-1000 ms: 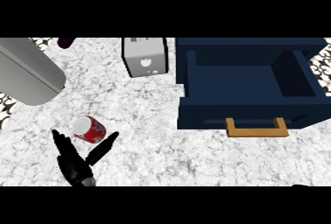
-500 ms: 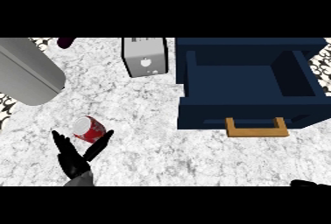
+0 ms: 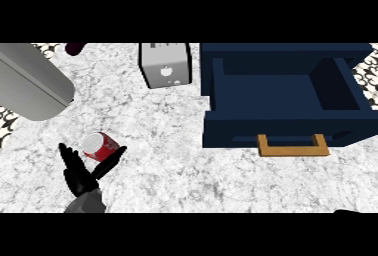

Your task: Pick up the can, place it into the drawer and close the drawer

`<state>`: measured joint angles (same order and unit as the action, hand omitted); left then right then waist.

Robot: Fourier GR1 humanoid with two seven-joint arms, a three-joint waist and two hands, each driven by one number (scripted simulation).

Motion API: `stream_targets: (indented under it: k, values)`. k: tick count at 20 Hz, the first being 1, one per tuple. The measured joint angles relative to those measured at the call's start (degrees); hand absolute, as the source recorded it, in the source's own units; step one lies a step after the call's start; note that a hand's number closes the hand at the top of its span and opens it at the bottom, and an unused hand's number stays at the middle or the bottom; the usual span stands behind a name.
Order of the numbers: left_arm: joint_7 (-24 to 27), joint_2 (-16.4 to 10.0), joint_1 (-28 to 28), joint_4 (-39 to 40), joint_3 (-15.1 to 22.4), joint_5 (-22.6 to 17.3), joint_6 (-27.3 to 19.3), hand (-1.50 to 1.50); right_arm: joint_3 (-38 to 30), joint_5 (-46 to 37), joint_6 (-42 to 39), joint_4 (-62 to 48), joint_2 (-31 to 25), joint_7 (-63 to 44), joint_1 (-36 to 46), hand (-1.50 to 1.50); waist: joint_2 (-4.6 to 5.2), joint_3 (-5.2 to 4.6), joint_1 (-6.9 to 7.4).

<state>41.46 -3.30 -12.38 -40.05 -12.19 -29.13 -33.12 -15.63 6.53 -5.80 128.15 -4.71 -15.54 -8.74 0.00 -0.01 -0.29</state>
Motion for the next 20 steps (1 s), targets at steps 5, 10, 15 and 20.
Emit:
stream_targets:
  k: [5,10,15,20]
  values:
    - [-1.54,-1.62,-4.07,4.33,0.54,0.67,3.93,1.50,-0.78,0.29,-0.10,-0.16,-0.07,-0.01,0.69,-1.50,0.01,0.00,-0.06]
    - [0.29,-2.86,-7.58,9.26,-0.74,0.17,9.73,1.50,-0.92,0.28,0.12,0.35,-0.21,-1.07,1.66,-1.50,0.04,0.00,-0.18]
    - [1.38,-3.20,-10.13,10.88,-1.01,0.40,11.88,1.50,-1.79,0.62,0.07,-0.33,-0.77,-1.53,2.89,-1.50,0.01,0.02,-0.11]
    - [-0.01,-3.00,-14.01,13.33,3.13,3.79,16.64,1.50,-1.82,-0.04,0.11,-0.14,-0.87,-1.41,3.09,-1.50,0.16,-0.03,-0.62]
